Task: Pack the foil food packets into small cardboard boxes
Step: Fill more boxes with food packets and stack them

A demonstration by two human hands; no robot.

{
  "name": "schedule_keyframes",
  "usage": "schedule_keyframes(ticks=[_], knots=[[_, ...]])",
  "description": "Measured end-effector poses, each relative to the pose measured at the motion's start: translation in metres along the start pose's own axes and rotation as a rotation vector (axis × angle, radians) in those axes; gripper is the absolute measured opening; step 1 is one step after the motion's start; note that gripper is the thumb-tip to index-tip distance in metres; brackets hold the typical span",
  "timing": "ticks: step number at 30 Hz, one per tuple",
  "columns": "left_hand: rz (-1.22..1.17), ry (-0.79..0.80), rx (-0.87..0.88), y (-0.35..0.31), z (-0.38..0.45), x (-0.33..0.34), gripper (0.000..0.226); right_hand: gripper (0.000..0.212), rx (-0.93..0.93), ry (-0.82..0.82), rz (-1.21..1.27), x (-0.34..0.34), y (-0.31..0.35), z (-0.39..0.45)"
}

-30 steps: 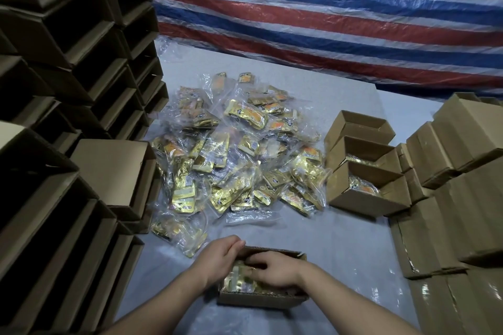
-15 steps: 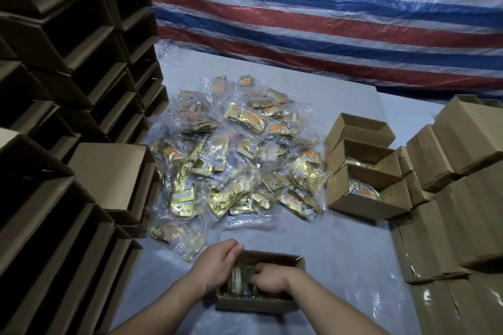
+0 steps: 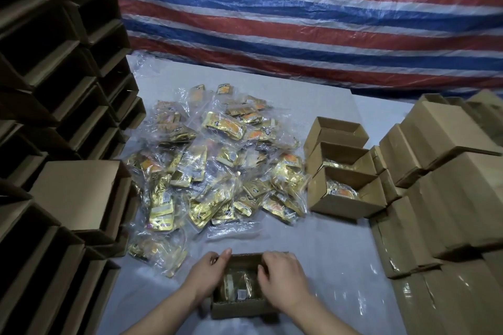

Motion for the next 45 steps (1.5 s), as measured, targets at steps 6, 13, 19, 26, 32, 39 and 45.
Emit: schedule_keyframes(ticks=[6,13,19,26,32,39,45], knots=[[-0.024,0.067,0.010,-0.021,0.019,0.035,0.063,0.062,0.281,-0.209,0.137,0.002,-0.040,-0.022],[0.108,0.098,0.061,-0.072,0.040,0.085,0.073,0.081,0.540,-0.073,0.432,0.005,-0.109,-0.030],[0.130,0.109,0.082,-0.111,0.062,0.126,0.076,0.079,0.680,-0.168,0.413,-0.009,-0.164,-0.036],[0.046,0.119,0.071,-0.152,0.090,0.167,0.080,0.063,0.865,-0.183,0.632,-0.022,-0.217,-0.033],[-0.076,0.084,0.089,-0.194,0.121,0.180,0.085,0.069,0.821,-0.225,0.612,-0.053,-0.263,-0.002],[-0.075,0.041,0.196,-0.230,0.160,0.181,0.088,0.079,0.746,-0.233,0.560,-0.083,-0.300,0.040],[-0.041,0.108,0.220,-0.247,0.182,0.176,0.074,0.062,0.737,-0.267,0.522,-0.094,-0.312,0.062]])
Point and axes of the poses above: each hand's wrist, its own z-axis towards the middle knuckle, its own x-axis out of the palm, y = z × x, the point moved 2 cm from there along z, towards the middle knuckle, and after that the axes turned 14 degrees about y, right-handed, at the moved point
